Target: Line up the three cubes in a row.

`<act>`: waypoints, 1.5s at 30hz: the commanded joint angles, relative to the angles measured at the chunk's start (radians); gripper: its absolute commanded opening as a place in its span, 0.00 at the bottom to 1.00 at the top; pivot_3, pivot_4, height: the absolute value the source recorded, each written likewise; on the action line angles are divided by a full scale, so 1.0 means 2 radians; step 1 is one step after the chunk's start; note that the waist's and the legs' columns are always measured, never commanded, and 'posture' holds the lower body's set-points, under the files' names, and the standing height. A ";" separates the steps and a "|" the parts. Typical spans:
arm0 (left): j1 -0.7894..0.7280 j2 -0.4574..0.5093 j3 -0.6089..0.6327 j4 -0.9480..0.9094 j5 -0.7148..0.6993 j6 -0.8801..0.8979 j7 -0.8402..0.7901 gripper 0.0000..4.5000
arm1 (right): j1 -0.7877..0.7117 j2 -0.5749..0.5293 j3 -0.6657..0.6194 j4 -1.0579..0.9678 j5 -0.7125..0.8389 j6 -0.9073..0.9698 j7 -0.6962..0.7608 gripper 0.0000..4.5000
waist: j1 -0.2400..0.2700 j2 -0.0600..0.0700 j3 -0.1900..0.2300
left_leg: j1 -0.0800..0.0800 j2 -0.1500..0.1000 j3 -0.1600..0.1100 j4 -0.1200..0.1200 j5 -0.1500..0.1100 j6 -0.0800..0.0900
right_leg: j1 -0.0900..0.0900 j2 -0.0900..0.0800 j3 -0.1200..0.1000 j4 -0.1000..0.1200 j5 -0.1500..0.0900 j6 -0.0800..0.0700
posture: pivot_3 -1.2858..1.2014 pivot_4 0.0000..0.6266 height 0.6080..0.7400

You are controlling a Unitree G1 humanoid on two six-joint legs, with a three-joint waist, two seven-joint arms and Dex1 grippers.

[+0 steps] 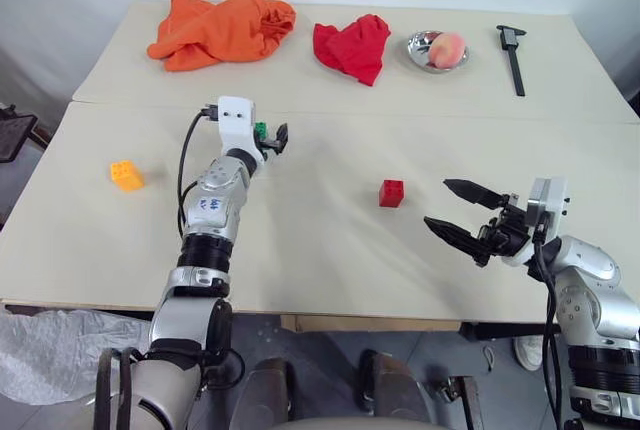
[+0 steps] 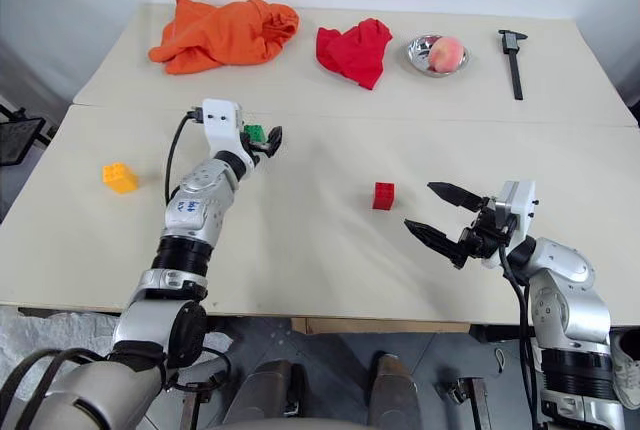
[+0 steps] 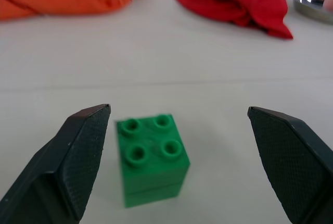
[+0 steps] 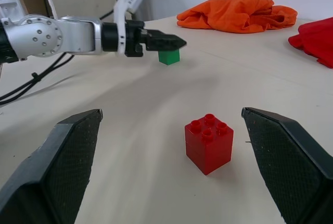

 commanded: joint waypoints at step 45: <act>-0.146 0.065 -0.124 0.306 0.036 -0.322 -0.580 0.33 | 0.081 -0.068 -0.057 -0.112 0.052 0.036 0.012 1.00 | 0.001 -0.001 0.000 | -0.001 0.000 0.001 0.001 0.000 0.001 | -0.001 0.000 0.000 0.000 0.000 0.001 | 0.52 0.24 1.00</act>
